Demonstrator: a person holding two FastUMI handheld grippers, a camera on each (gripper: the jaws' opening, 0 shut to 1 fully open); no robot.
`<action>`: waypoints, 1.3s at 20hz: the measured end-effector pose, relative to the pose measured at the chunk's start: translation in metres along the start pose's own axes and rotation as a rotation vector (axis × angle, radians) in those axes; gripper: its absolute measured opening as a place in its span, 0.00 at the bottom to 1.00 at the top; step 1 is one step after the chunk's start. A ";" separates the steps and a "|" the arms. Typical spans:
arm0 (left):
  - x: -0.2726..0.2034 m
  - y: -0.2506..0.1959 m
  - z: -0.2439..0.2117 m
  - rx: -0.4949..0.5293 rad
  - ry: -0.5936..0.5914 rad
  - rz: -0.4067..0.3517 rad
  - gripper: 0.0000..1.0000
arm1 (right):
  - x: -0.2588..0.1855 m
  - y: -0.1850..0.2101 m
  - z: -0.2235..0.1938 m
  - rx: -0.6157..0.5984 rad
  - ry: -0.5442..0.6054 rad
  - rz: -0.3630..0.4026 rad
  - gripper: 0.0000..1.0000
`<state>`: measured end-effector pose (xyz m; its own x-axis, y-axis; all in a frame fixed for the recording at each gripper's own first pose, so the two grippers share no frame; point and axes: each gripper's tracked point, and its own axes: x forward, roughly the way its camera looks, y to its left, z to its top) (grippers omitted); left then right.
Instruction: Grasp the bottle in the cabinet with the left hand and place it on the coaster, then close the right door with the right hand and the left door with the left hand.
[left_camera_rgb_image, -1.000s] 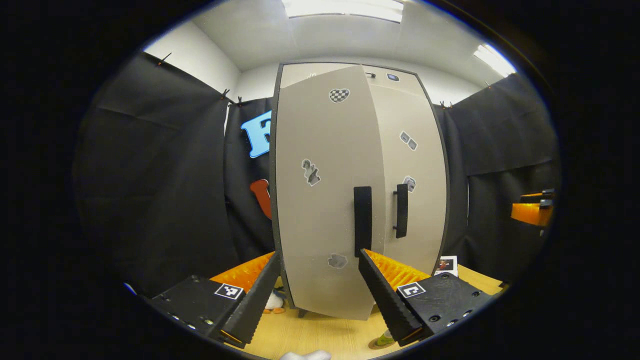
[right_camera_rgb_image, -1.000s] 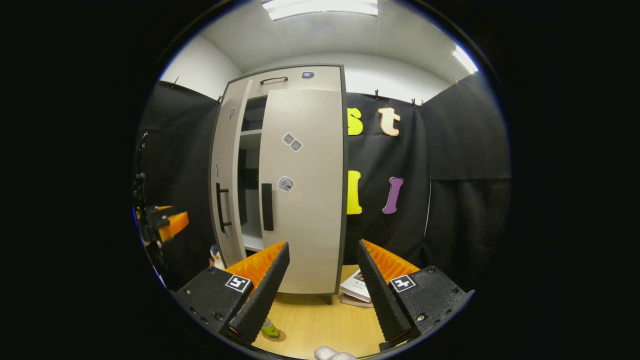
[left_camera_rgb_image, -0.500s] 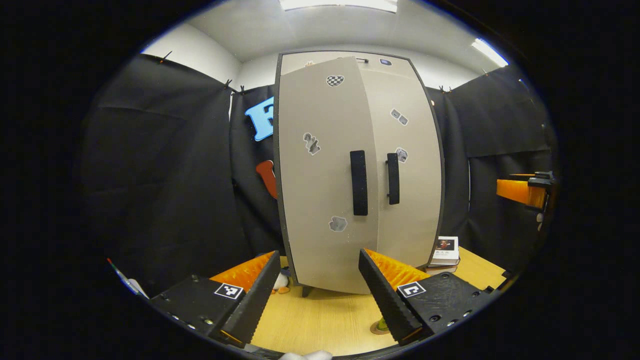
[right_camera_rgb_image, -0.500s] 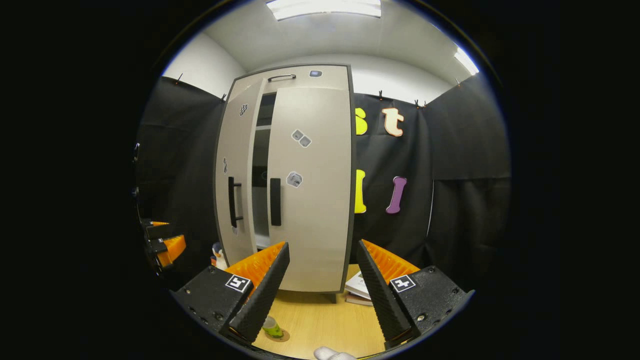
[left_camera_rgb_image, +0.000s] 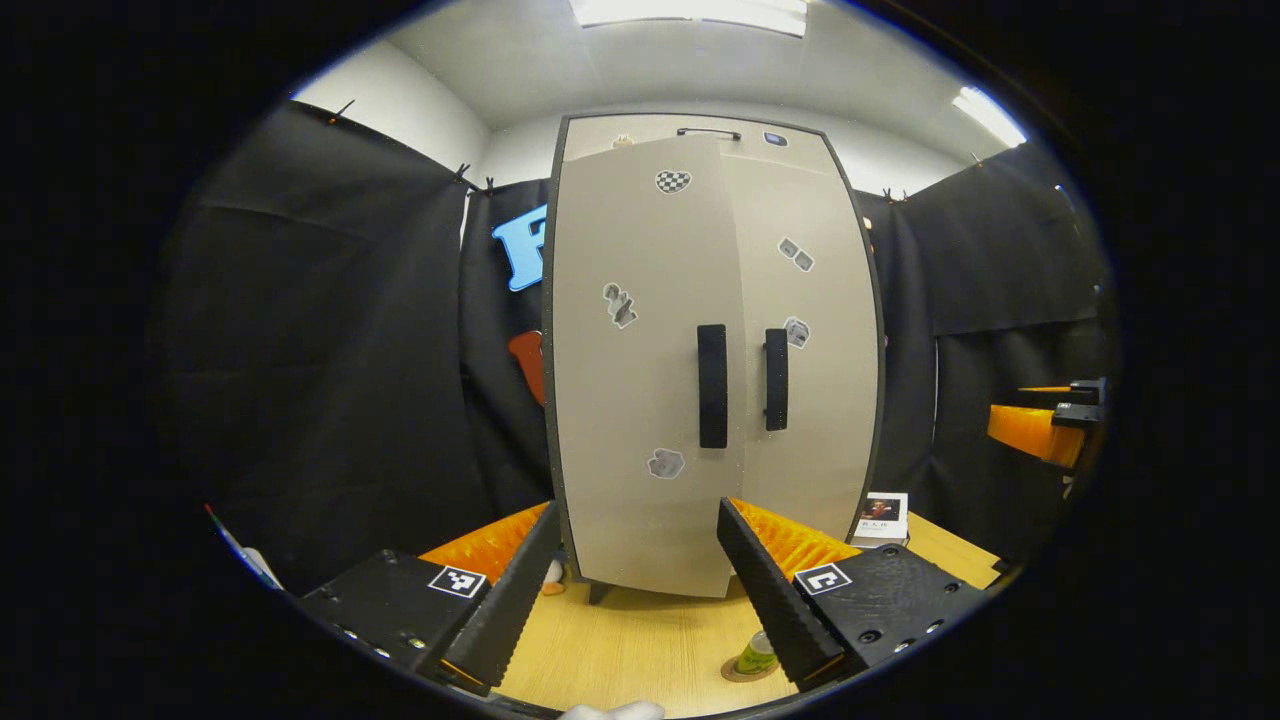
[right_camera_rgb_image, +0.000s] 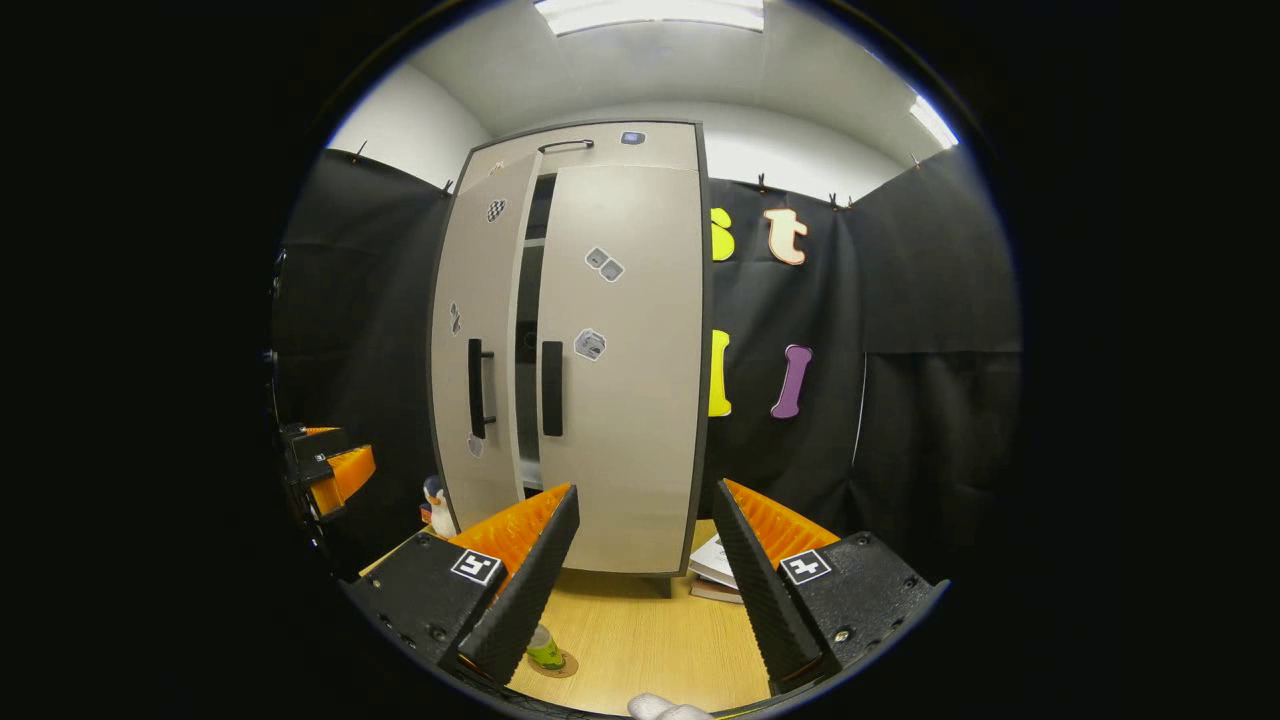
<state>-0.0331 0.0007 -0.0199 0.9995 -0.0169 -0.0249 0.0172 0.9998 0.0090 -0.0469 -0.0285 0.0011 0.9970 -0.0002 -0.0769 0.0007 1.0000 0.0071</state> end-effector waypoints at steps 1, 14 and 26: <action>0.000 0.000 0.000 -0.002 0.001 -0.004 0.96 | 0.000 -0.001 0.000 0.004 0.003 -0.003 0.83; 0.000 -0.008 0.005 -0.015 -0.002 -0.024 0.96 | -0.008 -0.004 0.003 -0.010 -0.009 -0.006 0.83; 0.000 -0.003 0.004 -0.005 -0.002 0.012 0.96 | -0.009 0.002 0.006 -0.024 -0.011 0.007 0.83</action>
<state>-0.0331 -0.0019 -0.0157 0.9997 -0.0049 -0.0233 0.0050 1.0000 0.0045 -0.0557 -0.0264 0.0075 0.9978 0.0064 -0.0656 -0.0075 0.9998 -0.0159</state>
